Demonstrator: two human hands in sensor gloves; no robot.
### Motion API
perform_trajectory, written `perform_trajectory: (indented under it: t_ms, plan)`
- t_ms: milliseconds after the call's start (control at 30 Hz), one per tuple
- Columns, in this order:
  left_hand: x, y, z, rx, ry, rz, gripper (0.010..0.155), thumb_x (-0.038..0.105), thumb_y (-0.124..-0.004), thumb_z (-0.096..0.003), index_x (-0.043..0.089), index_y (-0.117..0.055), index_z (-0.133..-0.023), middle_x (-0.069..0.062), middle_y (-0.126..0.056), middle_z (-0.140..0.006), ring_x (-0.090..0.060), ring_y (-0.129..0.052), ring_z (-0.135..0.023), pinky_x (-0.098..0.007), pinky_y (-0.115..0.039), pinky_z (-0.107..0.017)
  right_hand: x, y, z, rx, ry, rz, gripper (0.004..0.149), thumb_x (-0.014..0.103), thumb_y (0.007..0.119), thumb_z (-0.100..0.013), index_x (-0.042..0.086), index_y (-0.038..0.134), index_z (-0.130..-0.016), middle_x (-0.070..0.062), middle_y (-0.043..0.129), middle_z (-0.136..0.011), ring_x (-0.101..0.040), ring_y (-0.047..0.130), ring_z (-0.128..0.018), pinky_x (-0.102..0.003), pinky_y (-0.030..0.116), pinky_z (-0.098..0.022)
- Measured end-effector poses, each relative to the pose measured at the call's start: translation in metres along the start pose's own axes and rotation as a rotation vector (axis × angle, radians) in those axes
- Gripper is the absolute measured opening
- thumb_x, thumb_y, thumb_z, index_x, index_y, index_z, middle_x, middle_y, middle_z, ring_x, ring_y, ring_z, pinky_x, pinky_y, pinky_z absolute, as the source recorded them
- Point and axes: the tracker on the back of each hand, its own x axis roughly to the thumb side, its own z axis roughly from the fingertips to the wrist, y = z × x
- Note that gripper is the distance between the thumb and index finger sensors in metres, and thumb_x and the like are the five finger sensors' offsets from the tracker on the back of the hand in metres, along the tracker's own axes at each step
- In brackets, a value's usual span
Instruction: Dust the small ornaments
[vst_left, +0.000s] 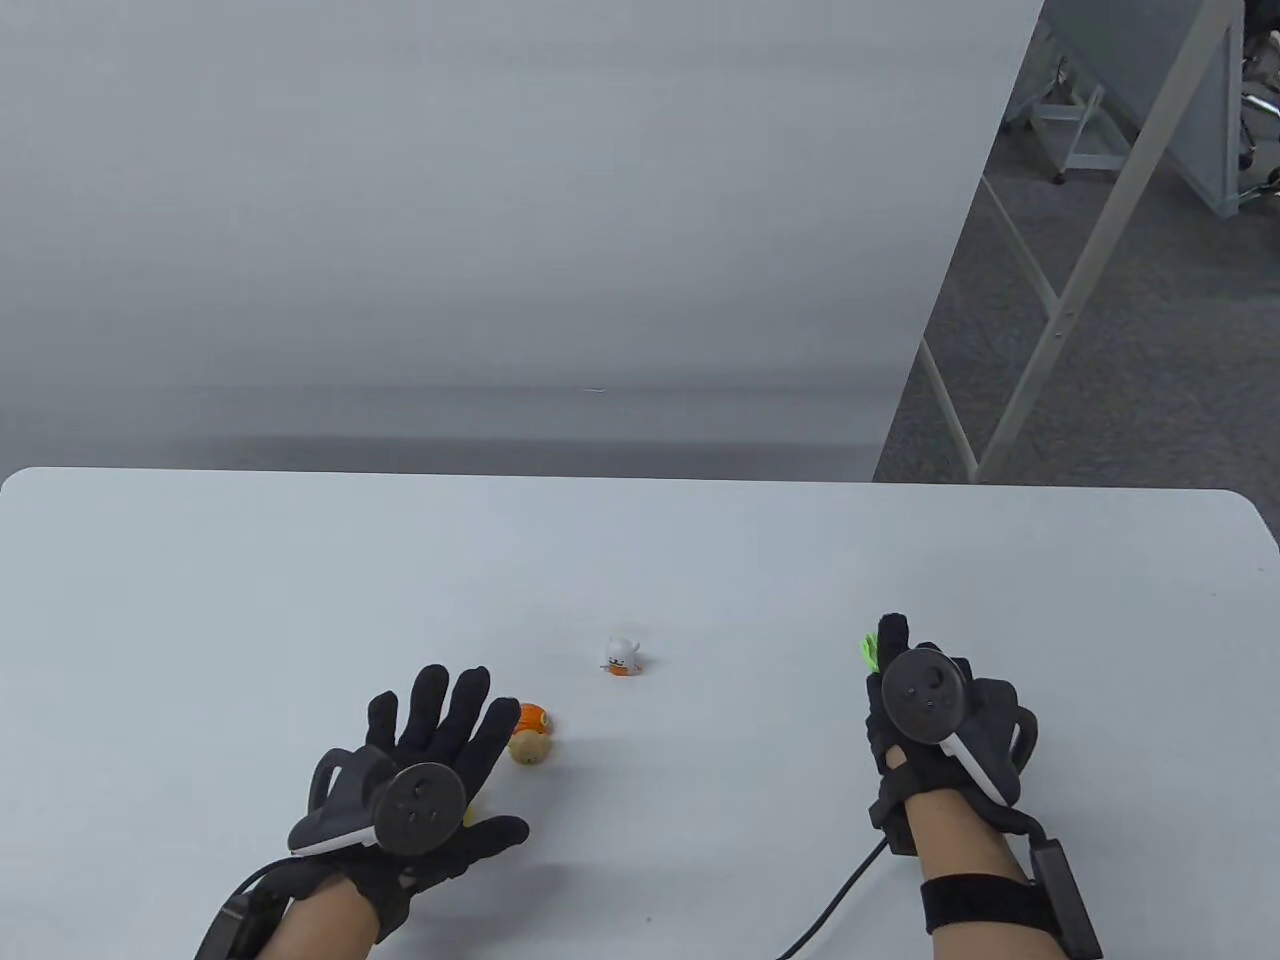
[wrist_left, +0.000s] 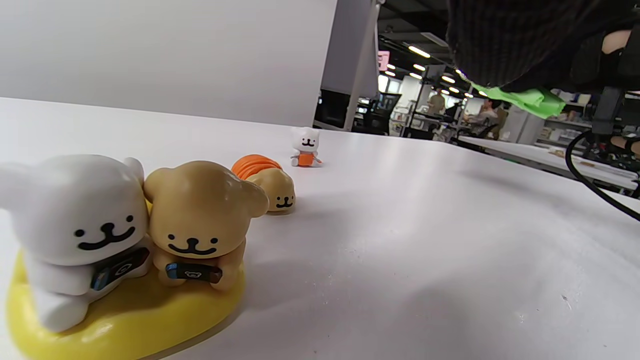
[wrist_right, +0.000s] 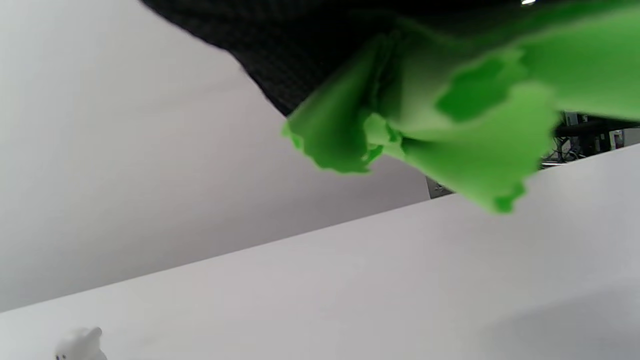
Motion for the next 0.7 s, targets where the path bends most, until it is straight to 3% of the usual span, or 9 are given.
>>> perform_trajectory:
  t_ms: [167,267,467,567,700]
  plan:
    - [0.000,-0.001,-0.001,0.001,-0.004,-0.001,0.101,0.071,-0.067,-0.0546,0.014,-0.012,-0.117,-0.025,0.001,-0.116,-0.062,0.002,-0.100,-0.087,-0.012,-0.058,-0.019,0.026,0.007,0.115,0.061,0.044,0.065,0.032,0.083,-0.057,0.000,0.057,-0.107,-0.047,0.077,-0.091,-0.066,0.083,-0.075,-0.082,0.066,-0.053]
    - [0.000,0.001,0.000,0.002,-0.011,0.017,0.100,0.071,-0.067,-0.0546,0.014,-0.013,-0.117,-0.025,0.000,-0.116,-0.061,0.001,-0.100,-0.086,-0.012,-0.058,-0.015,0.023,0.009,0.114,0.029,-0.028,0.071,0.038,0.080,-0.059,-0.003,0.051,-0.109,-0.052,0.064,-0.101,-0.074,0.070,-0.088,-0.085,0.060,-0.057]
    - [0.000,0.001,0.000,0.000,-0.003,0.010,0.100,0.071,-0.066,-0.0547,0.015,-0.012,-0.117,-0.025,0.001,-0.115,-0.062,0.002,-0.100,-0.086,-0.010,-0.057,0.027,-0.003,0.020,0.065,-0.241,-0.076,0.080,0.046,0.076,-0.060,-0.002,0.040,-0.112,-0.055,0.047,-0.108,-0.078,0.051,-0.096,-0.086,0.048,-0.060]
    - [0.002,0.001,-0.001,0.003,-0.008,-0.006,0.099,0.071,-0.066,-0.0547,0.016,-0.012,-0.117,-0.025,0.001,-0.115,-0.062,0.003,-0.100,-0.086,-0.009,-0.056,0.051,-0.008,0.029,0.152,-0.337,-0.051,0.090,0.053,0.074,-0.060,-0.002,0.027,-0.113,-0.057,0.036,-0.110,-0.081,0.038,-0.097,-0.087,0.038,-0.061]
    - [0.006,0.001,-0.002,-0.002,-0.011,-0.012,0.100,0.071,-0.066,-0.0546,0.016,-0.011,-0.117,-0.025,0.002,-0.115,-0.062,0.003,-0.100,-0.086,-0.009,-0.056,0.080,-0.010,0.044,0.153,-0.479,0.004,0.093,0.058,0.072,-0.060,0.001,0.022,-0.113,-0.056,0.028,-0.112,-0.081,0.029,-0.097,-0.088,0.032,-0.061]
